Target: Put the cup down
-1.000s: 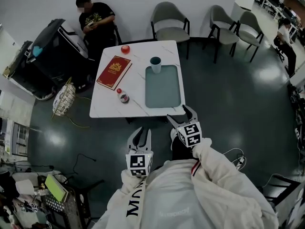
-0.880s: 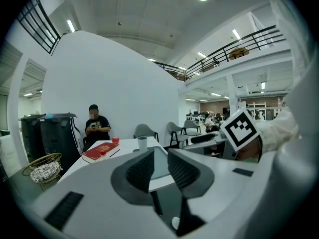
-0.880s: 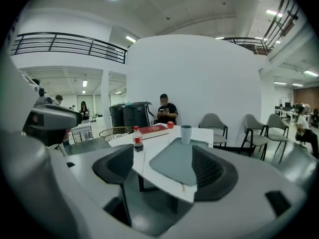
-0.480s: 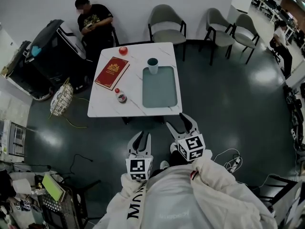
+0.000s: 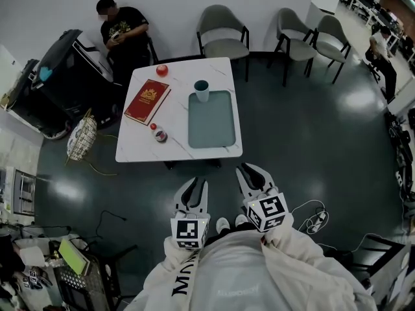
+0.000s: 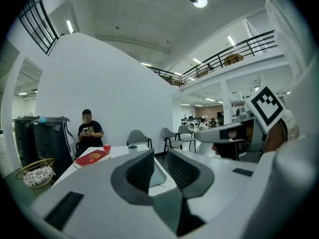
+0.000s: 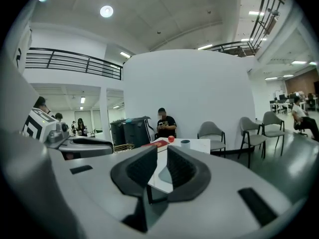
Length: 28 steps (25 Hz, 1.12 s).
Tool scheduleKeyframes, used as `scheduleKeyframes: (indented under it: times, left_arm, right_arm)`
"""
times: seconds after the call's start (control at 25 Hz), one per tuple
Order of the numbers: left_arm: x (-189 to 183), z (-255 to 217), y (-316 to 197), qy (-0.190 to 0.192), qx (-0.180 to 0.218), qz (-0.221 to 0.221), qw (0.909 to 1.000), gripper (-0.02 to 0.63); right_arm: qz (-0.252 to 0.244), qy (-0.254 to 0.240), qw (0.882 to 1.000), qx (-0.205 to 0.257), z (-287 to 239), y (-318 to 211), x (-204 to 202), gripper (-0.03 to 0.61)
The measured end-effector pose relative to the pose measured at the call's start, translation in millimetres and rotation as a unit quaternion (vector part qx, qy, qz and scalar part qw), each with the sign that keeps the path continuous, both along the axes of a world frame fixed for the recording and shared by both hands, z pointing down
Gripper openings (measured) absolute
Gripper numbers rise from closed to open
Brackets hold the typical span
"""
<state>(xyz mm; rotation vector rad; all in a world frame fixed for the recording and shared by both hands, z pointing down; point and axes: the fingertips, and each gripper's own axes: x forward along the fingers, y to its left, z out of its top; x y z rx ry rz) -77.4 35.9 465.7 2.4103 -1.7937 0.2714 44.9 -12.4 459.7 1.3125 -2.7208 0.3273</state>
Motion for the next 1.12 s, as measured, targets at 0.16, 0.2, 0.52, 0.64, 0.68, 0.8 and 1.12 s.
scheduleKeyframes:
  times: [0.16,0.2,0.52,0.64,0.68,0.8,1.12]
  left_arm:
    - [15,-7,-10,0.000,0.007,0.003,1.0000,0.094]
    - [20,-8,-12,0.000,0.009,0.004,1.0000,0.094]
    - [51,-20,-23,0.003,0.017,-0.003,0.9999,0.093]
    - [57,-19,-25,0.001,0.012,-0.006,0.9999,0.094]
    - [58,-19,-26,0.000,0.012,-0.008,0.9999,0.094]
    - [61,-17,-28,-0.001,0.010,-0.011,0.9999,0.094]
    - [64,-15,-34,-0.003,0.007,-0.012,0.9999,0.094]
  right_arm:
    - [-0.014,-0.006,1.000,0.023,-15,3,7,0.008]
    - [-0.019,-0.007,0.999,0.025,-17,3,9,0.008]
    - [-0.051,-0.007,0.998,0.029,-24,-1,24,0.006]
    - [-0.058,0.006,0.998,0.032,-22,-2,29,0.006]
    - [-0.061,0.011,0.998,0.033,-21,-3,29,0.005]
    - [-0.065,0.015,0.997,0.025,-15,-4,32,0.005]
    - [-0.060,0.008,0.998,0.019,-14,-11,35,0.005]
